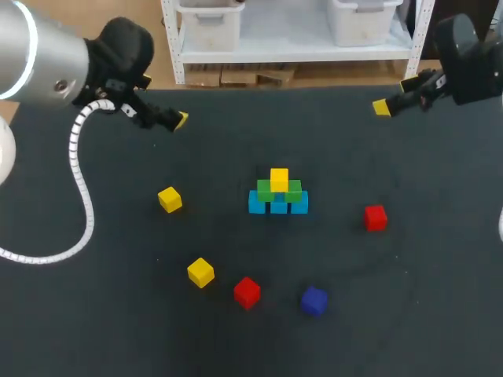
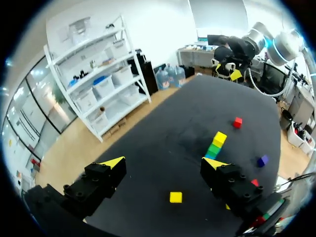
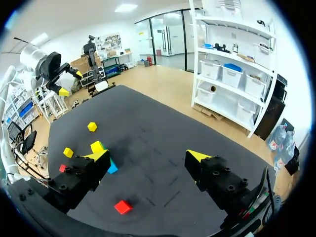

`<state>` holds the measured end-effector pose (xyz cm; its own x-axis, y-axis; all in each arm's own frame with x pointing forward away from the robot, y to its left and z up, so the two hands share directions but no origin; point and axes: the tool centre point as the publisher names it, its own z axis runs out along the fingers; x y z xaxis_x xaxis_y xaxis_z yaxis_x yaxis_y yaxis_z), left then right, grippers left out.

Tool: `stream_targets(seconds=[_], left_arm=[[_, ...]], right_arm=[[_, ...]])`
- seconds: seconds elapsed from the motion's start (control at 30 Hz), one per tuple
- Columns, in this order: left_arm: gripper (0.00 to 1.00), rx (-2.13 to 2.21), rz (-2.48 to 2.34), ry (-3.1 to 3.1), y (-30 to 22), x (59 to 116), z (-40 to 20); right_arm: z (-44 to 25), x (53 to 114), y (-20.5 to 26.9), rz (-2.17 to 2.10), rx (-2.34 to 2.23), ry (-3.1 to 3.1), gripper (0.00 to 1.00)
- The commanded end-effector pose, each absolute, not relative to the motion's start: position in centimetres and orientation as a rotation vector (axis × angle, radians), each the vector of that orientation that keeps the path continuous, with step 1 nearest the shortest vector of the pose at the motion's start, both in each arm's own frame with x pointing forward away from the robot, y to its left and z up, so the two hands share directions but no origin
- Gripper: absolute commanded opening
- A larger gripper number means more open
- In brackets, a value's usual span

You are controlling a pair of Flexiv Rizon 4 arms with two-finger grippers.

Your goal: Place the blue cubes, place green cubes on the blue cubes, place the yellow cubes on the green cubes, then place the red cubes on the yellow cubes, and place purple cube on the red cubes.

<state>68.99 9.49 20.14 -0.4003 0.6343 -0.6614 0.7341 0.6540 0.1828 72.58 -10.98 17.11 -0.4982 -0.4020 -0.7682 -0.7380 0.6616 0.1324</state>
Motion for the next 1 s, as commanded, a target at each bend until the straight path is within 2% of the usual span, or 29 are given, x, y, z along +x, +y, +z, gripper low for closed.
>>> stream_targets(seconds=[0.03, 0.4, 0.6, 1.0], left_arm=[[1.00, 1.026, -0.040, 2.338, 8.0, 66.8, 21.3], [1.00, 1.120, 0.063, 2.509, 6.1, 63.2, 17.3], [1.00, 1.218, -0.067, 2.555, 7.6, 63.4, 13.6], [1.00, 1.243, -0.035, 2.608, 8.8, 65.2, 8.3]], right_arm=[[17.1, 72.6, -11.0, 0.593, -0.879, 2.142, 1.00], [17.1, 72.6, -11.0, 0.593, -0.879, 2.142, 1.00], [17.1, 72.6, -11.0, 0.593, -0.879, 2.142, 1.00], [17.1, 72.6, -11.0, 0.593, -0.879, 2.142, 1.00]])
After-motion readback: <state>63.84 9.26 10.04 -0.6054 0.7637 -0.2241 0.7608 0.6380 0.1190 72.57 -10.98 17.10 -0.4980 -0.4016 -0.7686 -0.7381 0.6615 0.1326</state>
